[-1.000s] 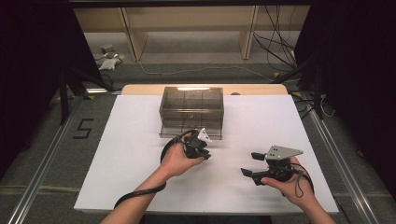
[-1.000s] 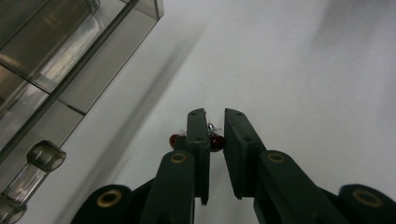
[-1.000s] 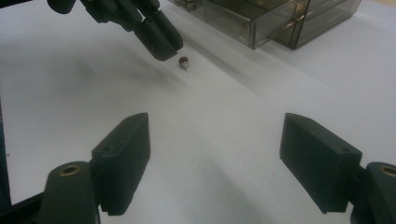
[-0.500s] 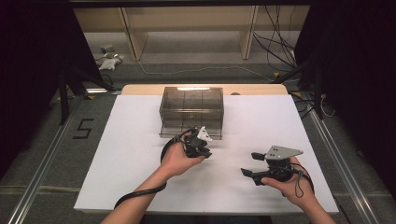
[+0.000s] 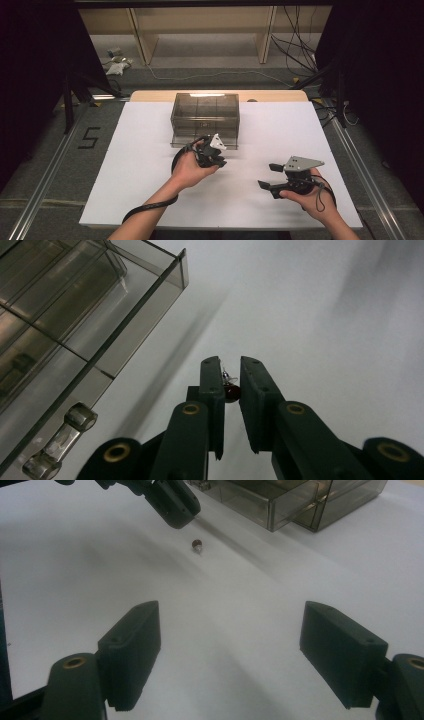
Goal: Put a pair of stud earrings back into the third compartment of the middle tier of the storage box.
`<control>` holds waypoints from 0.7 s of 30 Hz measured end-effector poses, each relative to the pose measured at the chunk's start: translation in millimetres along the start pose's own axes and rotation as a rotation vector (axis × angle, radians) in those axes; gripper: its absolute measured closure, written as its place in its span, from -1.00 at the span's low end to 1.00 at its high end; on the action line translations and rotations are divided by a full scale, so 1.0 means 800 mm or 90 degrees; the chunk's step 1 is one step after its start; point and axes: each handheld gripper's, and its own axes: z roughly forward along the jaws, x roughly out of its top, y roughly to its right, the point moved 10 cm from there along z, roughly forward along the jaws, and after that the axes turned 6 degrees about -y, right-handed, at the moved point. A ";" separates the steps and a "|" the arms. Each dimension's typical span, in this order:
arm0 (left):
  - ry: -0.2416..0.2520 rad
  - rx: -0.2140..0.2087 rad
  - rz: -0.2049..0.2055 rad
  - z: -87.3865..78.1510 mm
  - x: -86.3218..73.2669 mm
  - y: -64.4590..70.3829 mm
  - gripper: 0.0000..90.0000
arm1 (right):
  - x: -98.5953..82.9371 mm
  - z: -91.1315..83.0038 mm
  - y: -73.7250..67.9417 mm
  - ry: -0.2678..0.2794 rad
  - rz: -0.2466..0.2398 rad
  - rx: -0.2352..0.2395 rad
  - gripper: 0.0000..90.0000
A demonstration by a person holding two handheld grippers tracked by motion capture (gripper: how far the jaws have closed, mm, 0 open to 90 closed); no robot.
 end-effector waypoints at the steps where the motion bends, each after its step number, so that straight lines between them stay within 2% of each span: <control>1: 0.004 0.000 -0.004 0.000 0.001 0.000 0.79 | 0.000 0.000 0.000 0.000 -0.001 0.000 -0.44; 21: 0.020 0.010 -0.008 -0.008 0.007 -0.005 0.79 | 0.000 0.000 0.000 -0.001 -0.002 0.001 -0.44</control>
